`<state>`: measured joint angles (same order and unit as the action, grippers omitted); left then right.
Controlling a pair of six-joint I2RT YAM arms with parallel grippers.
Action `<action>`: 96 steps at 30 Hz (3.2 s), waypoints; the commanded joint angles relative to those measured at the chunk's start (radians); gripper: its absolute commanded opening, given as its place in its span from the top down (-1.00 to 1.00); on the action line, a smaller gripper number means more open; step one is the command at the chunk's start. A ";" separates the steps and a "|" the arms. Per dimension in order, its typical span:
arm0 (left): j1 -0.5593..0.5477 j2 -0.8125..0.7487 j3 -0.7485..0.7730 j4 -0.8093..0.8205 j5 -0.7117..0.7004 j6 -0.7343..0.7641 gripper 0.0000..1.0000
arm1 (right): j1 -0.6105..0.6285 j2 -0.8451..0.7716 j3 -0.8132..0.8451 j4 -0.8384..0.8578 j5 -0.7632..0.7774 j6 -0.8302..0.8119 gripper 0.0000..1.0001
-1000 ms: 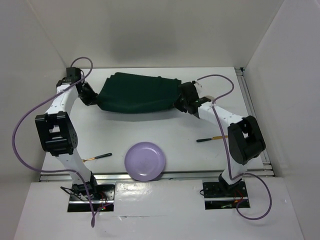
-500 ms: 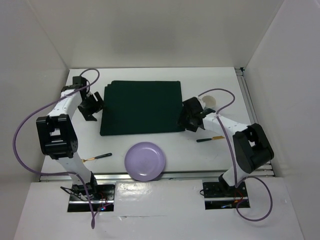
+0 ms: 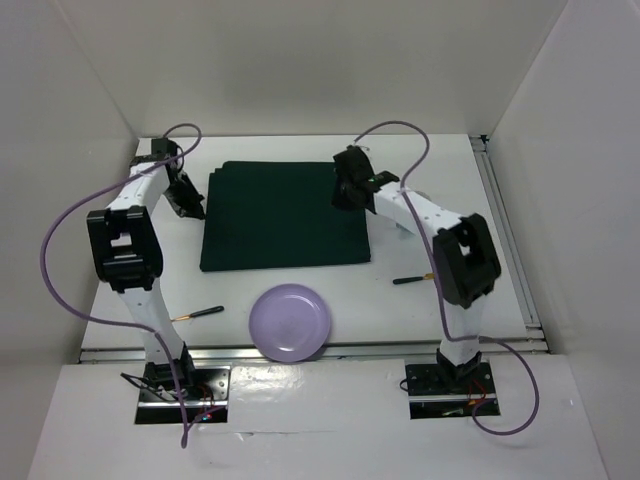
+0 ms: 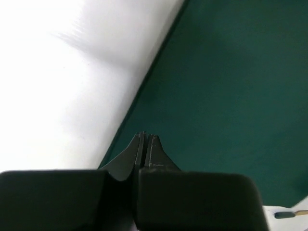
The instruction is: Set the dinner table for one person
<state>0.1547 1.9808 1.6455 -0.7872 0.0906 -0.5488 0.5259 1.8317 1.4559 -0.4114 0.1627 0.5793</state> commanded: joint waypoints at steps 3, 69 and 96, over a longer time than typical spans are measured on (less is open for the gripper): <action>-0.063 0.116 0.030 -0.029 -0.014 0.009 1.00 | -0.016 0.242 0.191 -0.102 -0.077 -0.072 1.00; -0.228 -0.678 -0.398 -0.014 -0.147 -0.013 -0.48 | 0.421 -0.273 -0.657 0.117 -0.331 0.202 -0.32; -0.228 -0.773 -0.291 -0.118 -0.359 -0.128 -0.48 | -0.043 0.279 0.392 -0.222 -0.232 0.007 1.00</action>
<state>-0.0700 1.2316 1.3224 -0.8822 -0.2459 -0.6582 0.5064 2.0552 1.7454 -0.6243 -0.0402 0.5957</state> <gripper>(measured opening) 0.743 0.100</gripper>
